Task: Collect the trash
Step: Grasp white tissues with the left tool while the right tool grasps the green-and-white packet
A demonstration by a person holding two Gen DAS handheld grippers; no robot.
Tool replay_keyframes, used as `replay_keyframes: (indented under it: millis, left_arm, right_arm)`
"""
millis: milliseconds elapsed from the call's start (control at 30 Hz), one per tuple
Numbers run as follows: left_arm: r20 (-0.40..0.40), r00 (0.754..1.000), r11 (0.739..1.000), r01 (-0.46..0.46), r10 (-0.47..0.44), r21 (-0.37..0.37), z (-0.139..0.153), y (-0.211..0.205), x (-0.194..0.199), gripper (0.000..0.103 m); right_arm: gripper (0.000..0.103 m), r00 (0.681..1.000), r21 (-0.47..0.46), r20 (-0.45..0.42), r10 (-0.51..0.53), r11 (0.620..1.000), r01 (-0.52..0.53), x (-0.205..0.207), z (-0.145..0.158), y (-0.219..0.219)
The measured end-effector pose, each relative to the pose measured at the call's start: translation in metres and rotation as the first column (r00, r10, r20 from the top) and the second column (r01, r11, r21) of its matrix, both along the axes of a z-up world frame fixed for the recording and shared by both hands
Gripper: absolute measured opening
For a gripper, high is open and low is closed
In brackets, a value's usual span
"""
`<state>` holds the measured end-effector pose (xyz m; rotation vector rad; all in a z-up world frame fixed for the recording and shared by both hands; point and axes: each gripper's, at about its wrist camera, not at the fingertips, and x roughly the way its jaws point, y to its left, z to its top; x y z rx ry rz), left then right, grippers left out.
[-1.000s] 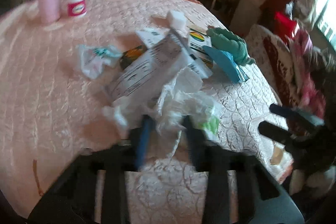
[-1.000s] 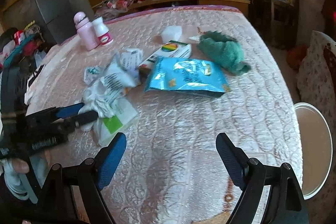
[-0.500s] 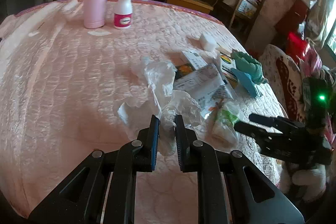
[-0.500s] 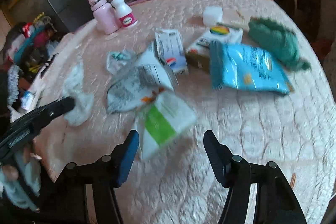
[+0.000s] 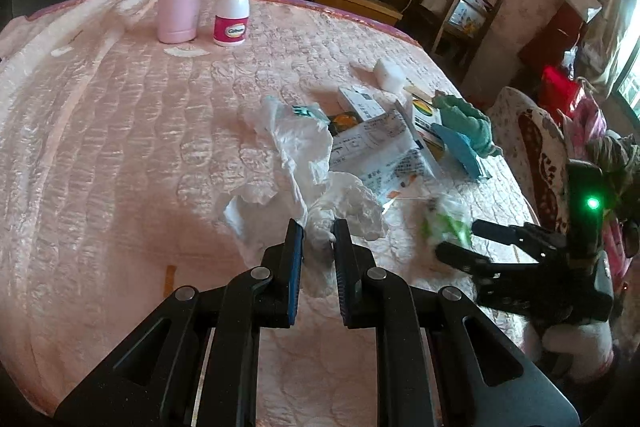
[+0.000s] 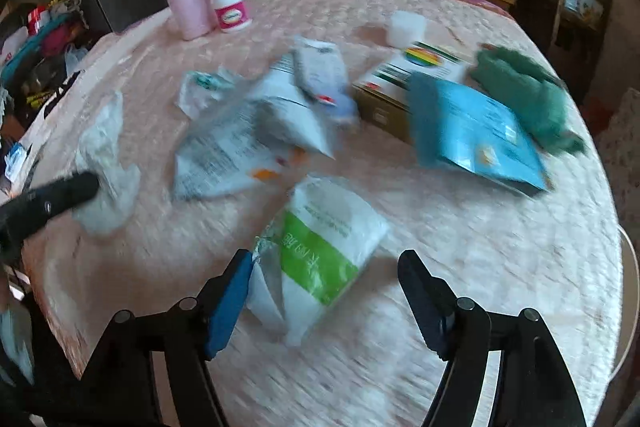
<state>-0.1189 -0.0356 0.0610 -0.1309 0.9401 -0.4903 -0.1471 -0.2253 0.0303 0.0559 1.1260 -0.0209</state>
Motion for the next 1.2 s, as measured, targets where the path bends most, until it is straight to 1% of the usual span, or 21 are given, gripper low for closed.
replay_keyframes:
  millis: [100,167,200,233,267,367,433,533,567,667,733,800,867,967,1200]
  left_arm:
    - [-0.004,1.0,1.0,0.011,-0.011,-0.004,0.0,-0.007,-0.001,0.013]
    - [-0.008,1.0,1.0,0.017,-0.017,-0.008,-0.001,-0.012,-0.002,0.013]
    - [-0.009,1.0,1.0,0.02,-0.02,-0.01,0.0,-0.013,-0.003,0.013]
    - [-0.008,1.0,1.0,0.024,-0.024,-0.01,0.001,-0.016,-0.005,0.013]
    - [-0.006,1.0,1.0,0.028,-0.028,-0.009,0.002,-0.017,-0.006,0.013]
    - [0.001,0.999,0.999,0.038,-0.038,-0.004,0.004,-0.024,-0.01,0.013]
    - [0.001,0.999,0.999,0.041,-0.041,-0.003,0.005,-0.028,-0.012,0.013]
    - [0.002,0.999,0.999,0.047,-0.047,-0.004,0.005,-0.032,-0.014,0.013]
    - [0.002,0.999,0.999,0.05,-0.05,-0.002,0.005,-0.035,-0.016,0.013]
    - [0.008,0.998,0.998,0.059,-0.059,0.006,0.007,-0.039,-0.018,0.013]
    - [0.01,0.998,0.998,0.061,-0.061,0.01,0.007,-0.041,-0.019,0.013]
    - [0.01,0.998,0.998,0.062,-0.062,0.009,0.007,-0.043,-0.019,0.013]
    - [0.008,0.998,0.998,0.063,-0.063,0.008,0.007,-0.044,-0.019,0.013]
    - [0.006,0.998,0.998,0.066,-0.066,0.01,0.006,-0.046,-0.02,0.013]
    - [0.006,0.998,0.997,0.069,-0.069,0.021,0.007,-0.055,-0.023,0.013]
  right_arm:
    - [0.072,1.0,-0.007,-0.001,-0.023,1.0,0.023,-0.016,0.006,-0.023]
    - [0.073,0.999,0.02,0.016,-0.033,0.999,0.033,-0.021,0.01,-0.031]
    - [0.074,0.999,0.036,0.022,-0.041,0.999,0.04,-0.022,0.01,-0.034]
    - [0.079,0.998,0.054,0.025,-0.052,0.997,0.051,-0.023,0.011,-0.036]
    - [0.082,0.998,0.063,0.026,-0.059,0.996,0.058,-0.023,0.011,-0.037]
    - [0.082,0.995,0.068,0.035,-0.091,0.994,0.088,-0.018,0.01,-0.035]
    - [0.082,0.991,0.067,0.031,-0.129,0.99,0.126,-0.012,0.006,-0.035]
    - [0.082,0.99,0.101,0.015,-0.139,0.985,0.137,-0.006,-0.001,-0.033]
    - [0.08,0.991,0.078,0.028,-0.131,0.989,0.128,-0.006,-0.001,-0.029]
    - [0.071,0.996,0.021,0.042,-0.08,0.997,0.079,-0.011,-0.002,-0.02]
    - [0.07,0.998,-0.002,0.038,-0.053,0.999,0.053,-0.015,-0.002,-0.02]
    - [0.071,0.998,-0.013,0.034,-0.052,0.999,0.053,-0.019,-0.001,-0.024]
    - [0.071,0.997,-0.019,0.033,-0.072,0.997,0.073,-0.024,0.001,-0.033]
    - [0.071,0.993,-0.003,0.035,-0.112,0.994,0.112,-0.028,0.004,-0.046]
    - [0.071,0.992,0.023,0.043,-0.121,0.993,0.12,-0.022,0.003,-0.05]
